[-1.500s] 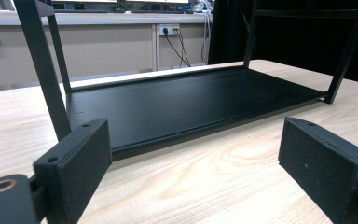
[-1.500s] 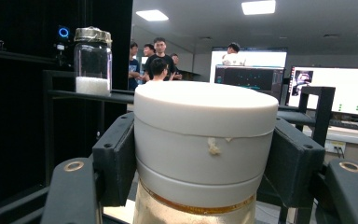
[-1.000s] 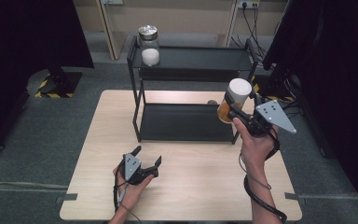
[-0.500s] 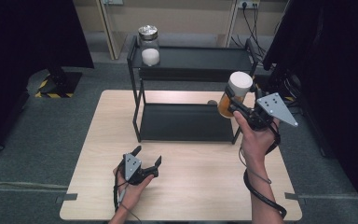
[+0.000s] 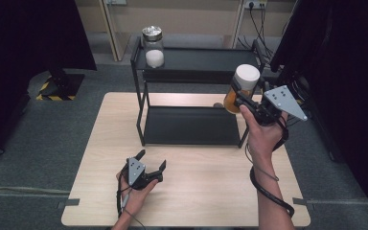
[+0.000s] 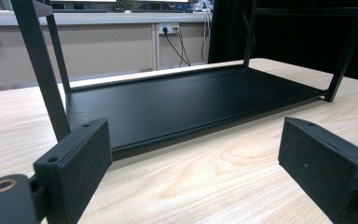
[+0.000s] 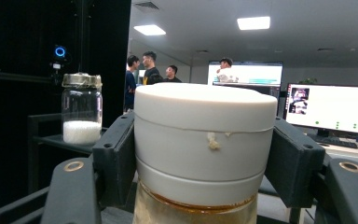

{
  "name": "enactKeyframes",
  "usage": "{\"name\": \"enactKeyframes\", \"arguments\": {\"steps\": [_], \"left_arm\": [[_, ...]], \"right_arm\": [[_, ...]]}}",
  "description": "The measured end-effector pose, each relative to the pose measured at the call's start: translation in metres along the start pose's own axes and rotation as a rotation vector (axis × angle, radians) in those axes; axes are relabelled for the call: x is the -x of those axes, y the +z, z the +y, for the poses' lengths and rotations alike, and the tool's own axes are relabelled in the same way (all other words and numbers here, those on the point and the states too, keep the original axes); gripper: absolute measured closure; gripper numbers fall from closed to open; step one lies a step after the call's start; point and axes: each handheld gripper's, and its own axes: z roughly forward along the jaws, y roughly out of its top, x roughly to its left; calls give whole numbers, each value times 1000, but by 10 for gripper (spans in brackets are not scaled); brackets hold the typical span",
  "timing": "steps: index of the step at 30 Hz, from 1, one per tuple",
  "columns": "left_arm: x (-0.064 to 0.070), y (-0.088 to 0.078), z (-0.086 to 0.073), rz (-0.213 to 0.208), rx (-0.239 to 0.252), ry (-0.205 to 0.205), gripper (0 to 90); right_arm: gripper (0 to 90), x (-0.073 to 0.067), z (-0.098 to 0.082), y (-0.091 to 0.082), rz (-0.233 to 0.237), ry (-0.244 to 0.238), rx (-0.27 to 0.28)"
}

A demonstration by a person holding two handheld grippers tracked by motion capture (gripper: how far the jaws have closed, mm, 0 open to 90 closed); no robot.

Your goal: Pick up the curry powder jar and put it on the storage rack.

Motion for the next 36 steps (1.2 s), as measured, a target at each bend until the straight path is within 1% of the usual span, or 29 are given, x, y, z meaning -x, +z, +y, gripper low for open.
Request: {"name": "enactKeyframes", "arguments": {"steps": [10,36], "left_arm": [[0,0,0,-1,-2,2,90],[0,0,1,-4,-4,8,91]], "right_arm": [[340,2,11,11,-3,-15,4],[340,9,37,40,-22,-9,5]]}}
